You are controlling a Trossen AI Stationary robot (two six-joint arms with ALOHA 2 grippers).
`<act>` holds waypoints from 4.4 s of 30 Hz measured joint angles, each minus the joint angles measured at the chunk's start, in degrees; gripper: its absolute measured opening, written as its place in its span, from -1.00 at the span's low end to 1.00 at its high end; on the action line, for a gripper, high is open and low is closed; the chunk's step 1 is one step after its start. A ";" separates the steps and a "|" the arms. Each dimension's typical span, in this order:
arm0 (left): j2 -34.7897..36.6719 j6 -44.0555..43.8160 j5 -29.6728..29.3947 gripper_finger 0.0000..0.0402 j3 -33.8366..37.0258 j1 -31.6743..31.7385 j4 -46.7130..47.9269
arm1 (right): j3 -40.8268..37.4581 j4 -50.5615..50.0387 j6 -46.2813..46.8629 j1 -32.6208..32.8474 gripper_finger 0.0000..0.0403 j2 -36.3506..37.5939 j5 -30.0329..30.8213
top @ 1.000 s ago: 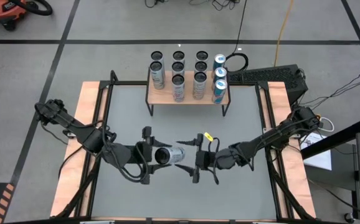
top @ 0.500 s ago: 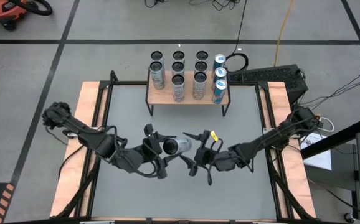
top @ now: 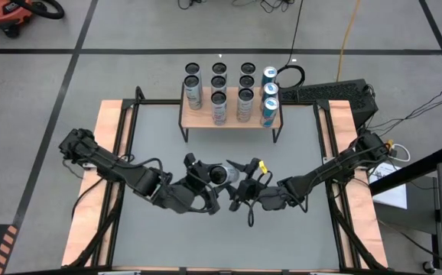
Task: Place canned beverage on shelf
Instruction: Put the white blue soda can on the shelf aligned with the other white blue soda cans
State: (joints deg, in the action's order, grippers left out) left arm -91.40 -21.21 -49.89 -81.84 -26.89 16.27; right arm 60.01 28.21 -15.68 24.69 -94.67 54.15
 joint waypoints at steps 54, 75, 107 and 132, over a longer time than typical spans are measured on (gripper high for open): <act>14.48 12.36 -4.58 0.96 12.22 -12.00 8.65 | -0.04 11.07 10.48 -6.47 -0.04 -4.97 -34.96; 15.22 24.18 14.92 0.96 18.88 -5.79 -10.96 | -0.02 12.93 8.28 -6.62 -0.04 -6.27 -39.66; 17.47 25.01 22.35 0.43 18.78 -2.76 -8.19 | -0.04 10.80 8.98 -7.39 -0.04 -6.25 -42.78; 16.83 24.60 20.40 0.23 18.86 -3.25 -10.66 | -0.02 11.47 9.01 -7.50 -0.04 -6.21 -43.83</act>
State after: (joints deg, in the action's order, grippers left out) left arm -74.56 3.39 -29.50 -62.98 -30.14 5.61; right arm 59.99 39.68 -6.67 17.19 -100.88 10.32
